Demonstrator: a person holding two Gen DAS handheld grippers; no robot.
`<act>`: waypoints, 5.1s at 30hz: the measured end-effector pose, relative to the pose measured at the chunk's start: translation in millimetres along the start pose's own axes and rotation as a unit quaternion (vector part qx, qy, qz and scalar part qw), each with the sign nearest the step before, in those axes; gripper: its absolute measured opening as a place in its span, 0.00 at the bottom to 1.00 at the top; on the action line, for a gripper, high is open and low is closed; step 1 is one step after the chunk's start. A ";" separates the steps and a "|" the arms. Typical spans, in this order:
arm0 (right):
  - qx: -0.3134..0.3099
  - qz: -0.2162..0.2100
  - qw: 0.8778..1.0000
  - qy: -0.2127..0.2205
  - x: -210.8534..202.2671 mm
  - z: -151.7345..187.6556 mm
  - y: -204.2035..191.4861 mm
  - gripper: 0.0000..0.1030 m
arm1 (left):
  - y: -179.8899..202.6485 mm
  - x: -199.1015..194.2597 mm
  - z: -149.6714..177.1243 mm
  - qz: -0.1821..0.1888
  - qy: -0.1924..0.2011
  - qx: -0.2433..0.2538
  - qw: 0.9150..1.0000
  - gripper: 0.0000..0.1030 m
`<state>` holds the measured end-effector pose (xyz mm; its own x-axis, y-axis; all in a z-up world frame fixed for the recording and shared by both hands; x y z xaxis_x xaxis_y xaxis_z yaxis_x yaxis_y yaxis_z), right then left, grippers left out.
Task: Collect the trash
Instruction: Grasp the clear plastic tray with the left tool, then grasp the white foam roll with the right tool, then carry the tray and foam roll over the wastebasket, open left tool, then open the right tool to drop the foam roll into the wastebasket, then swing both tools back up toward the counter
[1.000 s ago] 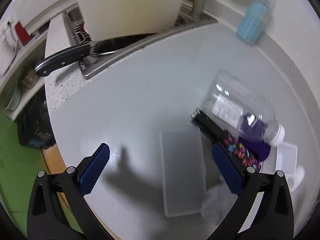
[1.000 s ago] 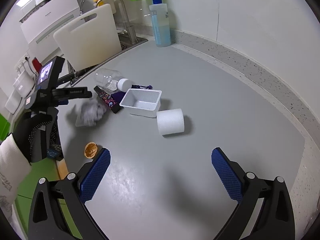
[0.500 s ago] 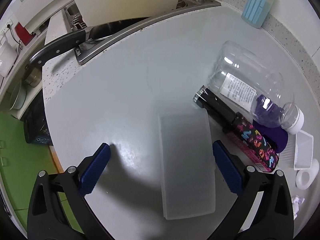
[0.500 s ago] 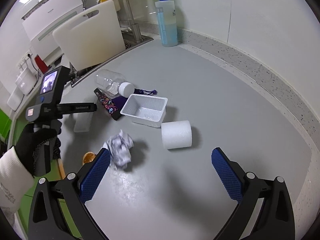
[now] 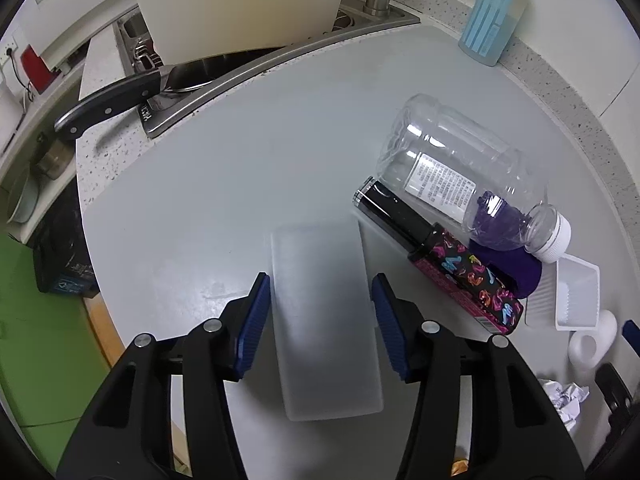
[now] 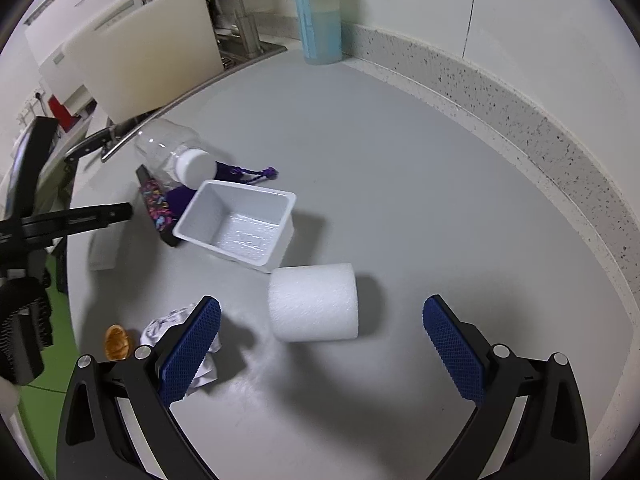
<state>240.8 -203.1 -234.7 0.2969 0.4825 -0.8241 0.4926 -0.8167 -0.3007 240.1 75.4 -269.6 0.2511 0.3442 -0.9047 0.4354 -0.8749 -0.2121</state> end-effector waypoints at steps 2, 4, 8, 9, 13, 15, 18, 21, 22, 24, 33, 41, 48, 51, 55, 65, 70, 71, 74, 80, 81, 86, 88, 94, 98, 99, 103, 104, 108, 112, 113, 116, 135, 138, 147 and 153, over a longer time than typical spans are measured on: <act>0.005 0.000 1.000 -0.002 3.4 0.9 4.7 0.94 | -1.1 -1.7 2.1 0.007 0.000 0.000 1.000 0.50; 0.008 -0.001 1.000 -0.005 6.7 1.5 8.4 0.94 | -3.5 -3.0 2.1 0.010 0.002 0.000 1.000 0.50; 0.010 -0.004 1.000 -0.010 12.5 2.9 12.0 0.94 | -2.0 -10.6 4.7 0.015 0.010 0.003 1.000 0.50; 0.008 -0.004 1.000 -0.010 13.3 2.9 12.0 0.94 | -2.9 -14.0 5.6 0.015 0.013 0.004 1.000 0.50; 0.000 -0.005 1.000 -0.007 13.1 1.9 9.2 0.94 | -4.5 -23.5 9.7 0.020 0.020 0.007 1.000 0.50; -0.003 -0.004 1.000 -0.003 11.6 0.7 8.5 0.91 | -5.2 -29.2 12.7 0.021 0.024 0.010 0.999 0.50; 0.000 -0.010 1.000 -0.011 13.2 0.4 8.2 0.56 | -4.0 -36.7 14.4 0.027 0.031 0.013 0.999 0.50; -0.010 -0.009 1.000 -0.009 10.8 -2.5 0.0 0.41 | -3.4 -44.2 17.1 0.030 0.037 0.017 0.999 0.50; -0.012 -0.002 1.000 -0.006 9.3 -3.7 -2.2 0.41 | -3.1 -46.6 17.8 0.032 0.039 0.018 0.999 0.50; -0.007 -0.007 1.000 -0.002 5.4 -4.5 -3.8 0.41 | -3.7 -52.0 19.4 0.035 0.043 0.020 0.998 0.50; -0.032 0.007 0.999 0.027 -34.2 -10.5 -35.4 0.41 | -9.5 -84.4 29.3 0.046 0.071 0.035 0.996 0.50; -0.100 -0.029 0.993 0.055 -63.7 -13.2 -125.8 0.41 | -54.9 -115.9 53.1 0.042 0.096 0.027 0.994 0.50; -0.157 -0.076 0.984 0.044 -45.4 1.2 -219.7 0.41 | -136.9 -118.6 92.5 0.014 0.099 -0.005 0.995 0.50; -0.180 -0.094 0.979 0.030 -26.7 10.3 -259.8 0.41 | -177.7 -108.4 114.5 -0.001 0.088 -0.024 0.996 0.50; -0.206 -0.118 0.971 0.001 9.7 27.9 -311.6 0.41 | -225.9 -86.7 144.3 -0.013 0.070 -0.049 0.996 0.50; -0.254 -0.143 0.952 -0.092 148.8 92.6 -395.6 0.41 | -308.9 28.2 227.1 -0.030 0.007 -0.092 0.995 0.50; -0.268 -0.143 0.944 -0.129 233.3 135.2 -407.9 0.41 | -324.7 125.5 263.0 -0.031 -0.025 -0.100 0.994 0.50; -0.271 -0.144 0.942 -0.137 252.8 145.3 -409.3 0.41 | -325.5 145.9 269.6 -0.028 -0.031 -0.103 0.994 0.50; -0.275 -0.145 0.938 -0.153 302.3 170.8 -408.9 0.41 | -324.3 206.5 287.4 -0.024 -0.047 -0.104 0.993 0.50; -0.282 -0.142 0.933 -0.175 382.6 211.5 -395.9 0.41 | -314.1 315.1 319.9 -0.019 -0.077 -0.101 0.992 0.49; -0.282 -0.140 0.932 -0.177 394.5 217.3 -392.0 0.41 | -312.9 326.4 323.9 -0.018 -0.080 -0.101 0.991 0.49; -0.277 -0.136 0.932 -0.189 434.6 237.6 -373.5 0.41 | -301.8 388.4 344.5 -0.010 -0.095 -0.099 0.990 0.50; -0.277 -0.133 0.932 -0.194 445.7 241.5 -368.7 0.41 | -299.9 405.4 349.3 -0.008 -0.098 -0.103 0.990 0.50; -0.277 -0.131 0.930 -0.204 465.3 251.5 -369.6 0.41 | -302.5 423.4 356.4 -0.010 -0.092 -0.120 0.988 0.93; -0.281 -0.136 0.927 -0.209 476.8 255.9 -383.1 0.41 | -314.7 428.2 359.2 -0.015 -0.097 -0.128 0.987 0.97; -0.282 -0.138 0.926 -0.210 477.3 257.4 -384.0 0.41 | -315.9 427.2 359.4 -0.017 -0.098 -0.130 0.987 0.97; -0.291 -0.148 0.920 -0.215 484.7 264.1 -396.5 0.41 | -338.9 417.7 363.4 -0.037 -0.097 -0.143 0.984 0.97; -0.292 -0.151 0.919 -0.217 487.0 266.4 -399.4 0.41 | -344.4 414.5 364.9 -0.041 -0.097 -0.145 0.984 0.97; -0.301 -0.160 0.913 -0.222 500.0 273.5 -415.6 0.41 | -370.2 404.2 374.2 -0.052 -0.094 -0.158 0.982 0.97; -0.312 -0.166 0.907 -0.230 515.9 281.5 -434.7 0.41 | -386.7 397.6 383.8 -0.053 -0.091 -0.170 0.980 0.97; -0.314 -0.167 0.906 -0.231 517.9 283.1 -437.6 0.41 | -390.4 396.1 387.3 -0.052 -0.091 -0.174 0.979 0.97; -0.321 -0.169 0.902 -0.235 527.1 289.2 -448.0 0.41 | -399.1 392.4 396.0 -0.055 -0.087 -0.176 0.979 0.97; -0.299 -0.149 0.919 -0.209 465.5 267.6 -443.6 0.93 | -407.7 319.8 405.8 -0.054 -0.076 -0.188 0.978 0.97; -0.284 -0.148 0.928 -0.192 417.9 247.2 -439.7 0.93 | -398.6 283.7 390.5 -0.042 -0.074 -0.183 0.979 0.97; -0.243 -0.143 0.952 -0.123 250.6 172.9 -425.7 0.94 | -365.6 131.3 315.4 -0.024 -0.030 -0.136 0.990 0.97; -0.211 -0.135 0.966 -0.061 138.8 126.0 -411.8 0.94 | -343.5 33.1 263.5 -0.016 0.008 -0.095 0.995 0.97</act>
<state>-23.9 160.3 -285.8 0.0254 0.5971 -0.8018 0.8364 -0.4520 -0.3101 -128.9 297.6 -324.0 0.2481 0.3782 -0.8918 0.5988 -0.7836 -0.1657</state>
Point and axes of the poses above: each gripper's, at about its wrist camera, not at the fingertips, and x roughly the way its jaws point, y to its right, z to its underside, the point moved 7 cm from there along x, roughly the way its jaws point, and after that the axes turned 15 degrees about -z, right-handed, at the moved point
